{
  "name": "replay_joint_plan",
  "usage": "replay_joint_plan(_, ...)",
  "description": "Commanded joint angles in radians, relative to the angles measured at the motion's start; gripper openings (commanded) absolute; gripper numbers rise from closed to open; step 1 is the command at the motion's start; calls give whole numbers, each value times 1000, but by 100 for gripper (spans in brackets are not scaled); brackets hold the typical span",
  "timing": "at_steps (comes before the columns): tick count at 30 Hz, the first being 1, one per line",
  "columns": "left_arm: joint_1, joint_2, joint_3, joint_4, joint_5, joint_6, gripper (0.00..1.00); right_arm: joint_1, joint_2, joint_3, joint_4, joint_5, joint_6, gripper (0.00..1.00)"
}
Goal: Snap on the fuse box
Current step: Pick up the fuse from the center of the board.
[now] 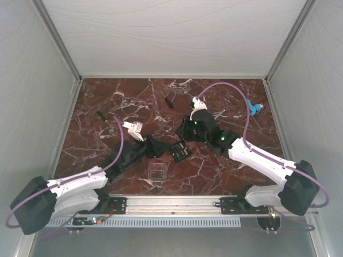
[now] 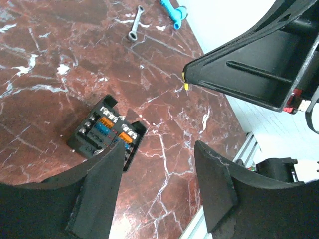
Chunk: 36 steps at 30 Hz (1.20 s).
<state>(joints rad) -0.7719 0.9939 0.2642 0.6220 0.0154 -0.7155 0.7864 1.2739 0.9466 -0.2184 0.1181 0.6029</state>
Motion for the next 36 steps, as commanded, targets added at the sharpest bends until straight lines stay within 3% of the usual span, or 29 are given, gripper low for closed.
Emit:
replay_joint_plan(1,-40,29,50,176,-54,60,57,31,-59,-21,89,37,62,16)
replay_joint_plan(20,-108,177,142,302,-127,174,35,71,-114,-80,150,35,123,17)
replay_joint_plan(36,-115,177,139,303,-142,215,4,80,-120,-97,152,35,140,18)
